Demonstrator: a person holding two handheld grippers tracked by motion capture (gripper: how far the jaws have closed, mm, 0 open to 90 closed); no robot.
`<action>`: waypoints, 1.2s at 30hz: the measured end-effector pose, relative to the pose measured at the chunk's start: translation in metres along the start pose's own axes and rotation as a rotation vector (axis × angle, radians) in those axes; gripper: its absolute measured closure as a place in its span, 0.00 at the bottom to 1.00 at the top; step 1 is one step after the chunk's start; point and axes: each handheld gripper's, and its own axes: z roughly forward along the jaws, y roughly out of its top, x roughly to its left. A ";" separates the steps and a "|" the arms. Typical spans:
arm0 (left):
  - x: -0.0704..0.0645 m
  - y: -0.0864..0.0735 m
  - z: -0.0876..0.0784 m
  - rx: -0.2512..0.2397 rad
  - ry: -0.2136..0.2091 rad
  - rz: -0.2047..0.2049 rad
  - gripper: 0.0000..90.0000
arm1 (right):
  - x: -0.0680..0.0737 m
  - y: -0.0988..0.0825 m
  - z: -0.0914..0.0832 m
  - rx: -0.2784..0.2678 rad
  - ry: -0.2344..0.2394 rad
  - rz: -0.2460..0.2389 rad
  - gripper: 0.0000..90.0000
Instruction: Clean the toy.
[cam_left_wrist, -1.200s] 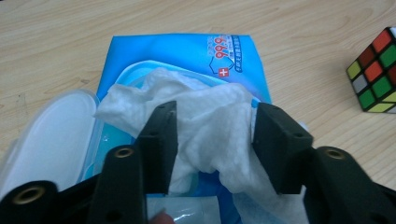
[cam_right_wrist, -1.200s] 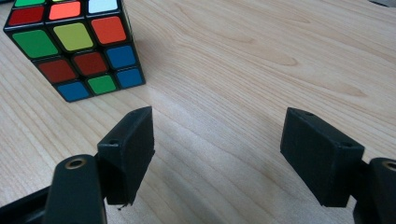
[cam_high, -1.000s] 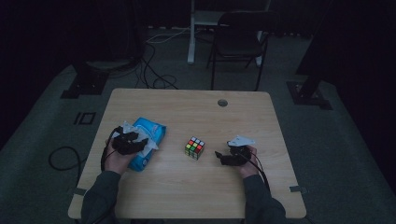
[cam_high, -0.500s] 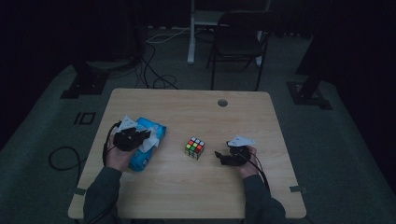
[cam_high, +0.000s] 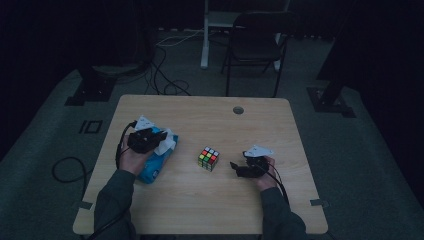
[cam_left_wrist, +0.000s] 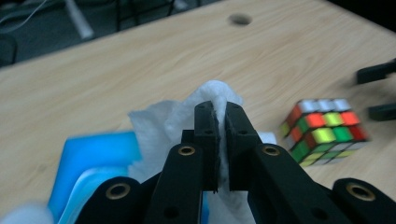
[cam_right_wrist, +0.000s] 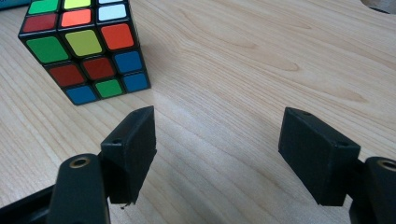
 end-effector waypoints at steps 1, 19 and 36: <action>0.002 -0.004 -0.001 0.000 0.007 -0.012 0.96 | 0.000 0.000 0.000 -0.002 0.000 0.002 0.31; 0.024 -0.024 0.017 0.088 0.213 -0.037 0.48 | 0.002 0.000 0.002 0.005 0.006 -0.010 0.31; 0.027 -0.020 0.034 0.206 0.182 -0.024 0.85 | 0.004 0.002 0.002 -0.001 0.007 -0.002 0.31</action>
